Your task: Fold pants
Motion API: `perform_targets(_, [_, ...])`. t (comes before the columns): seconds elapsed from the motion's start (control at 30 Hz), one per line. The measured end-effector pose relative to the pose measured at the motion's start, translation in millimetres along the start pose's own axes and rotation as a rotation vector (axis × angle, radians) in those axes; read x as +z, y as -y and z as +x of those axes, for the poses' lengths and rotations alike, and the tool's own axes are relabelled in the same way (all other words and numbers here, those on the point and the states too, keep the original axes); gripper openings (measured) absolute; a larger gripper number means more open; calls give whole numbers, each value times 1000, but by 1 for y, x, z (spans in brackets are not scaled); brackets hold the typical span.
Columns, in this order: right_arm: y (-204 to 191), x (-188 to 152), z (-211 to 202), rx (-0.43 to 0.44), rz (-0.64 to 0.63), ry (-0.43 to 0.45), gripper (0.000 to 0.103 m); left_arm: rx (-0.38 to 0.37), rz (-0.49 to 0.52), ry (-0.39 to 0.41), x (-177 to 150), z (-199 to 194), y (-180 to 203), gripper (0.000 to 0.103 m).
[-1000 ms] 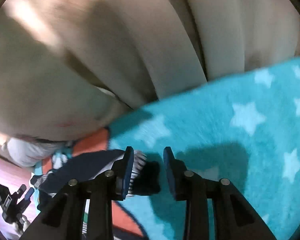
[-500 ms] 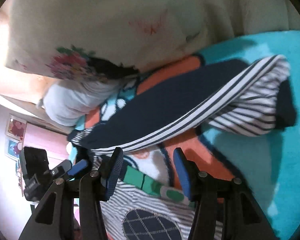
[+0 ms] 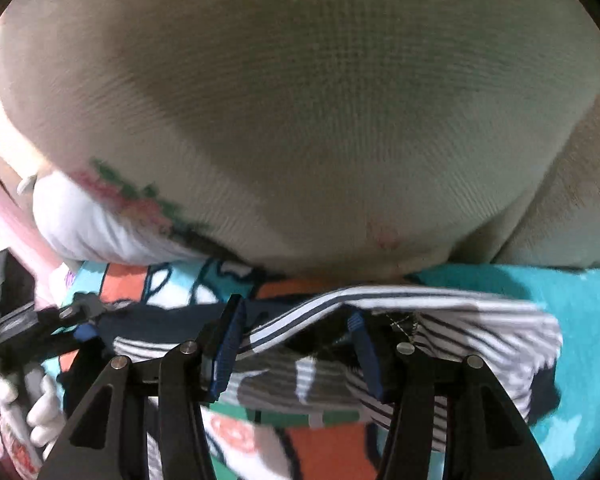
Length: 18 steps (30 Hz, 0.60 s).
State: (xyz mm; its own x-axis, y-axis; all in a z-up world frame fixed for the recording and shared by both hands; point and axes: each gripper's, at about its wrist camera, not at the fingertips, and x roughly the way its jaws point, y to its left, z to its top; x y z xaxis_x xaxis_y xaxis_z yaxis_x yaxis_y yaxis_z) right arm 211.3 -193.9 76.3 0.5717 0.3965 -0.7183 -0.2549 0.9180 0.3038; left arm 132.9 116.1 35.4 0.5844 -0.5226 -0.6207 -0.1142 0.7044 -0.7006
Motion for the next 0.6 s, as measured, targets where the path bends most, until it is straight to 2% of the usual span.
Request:
perform_targets(0.13, [2,5,12,-64,6,13,56,-51,87,24,-17,-25,22,63])
perform_targets(0.17, [5,7,15,-78,22,16,56,-47,115,23,-21,-26,28,66])
perform_targets(0.23, [7,9,22,-95,37,9,57,-8,182,0,-25,-20,39,68])
perform_targets(0.27, [9,9,22,-100,39,7,58,35,191,-5,-23,-12,39,68])
perform_targets(0.37, [7,9,21,-107,45,-7,58,118,137,4,-9,6,22,68])
perform_targets(0.4, [4,9,19,-100,45,-5,58,167,109,11,0,10,12,68])
perform_targets(0.43, [5,9,8,-90,48,10,58,193,74,17,7,11,2,67])
perform_targets(0.5, [9,7,-18,-65,64,47,59,180,15,19,15,7,-12,67])
perform_targets(0.6, [28,-1,-65,-57,100,117,72,126,10,43,16,-17,-12,67])
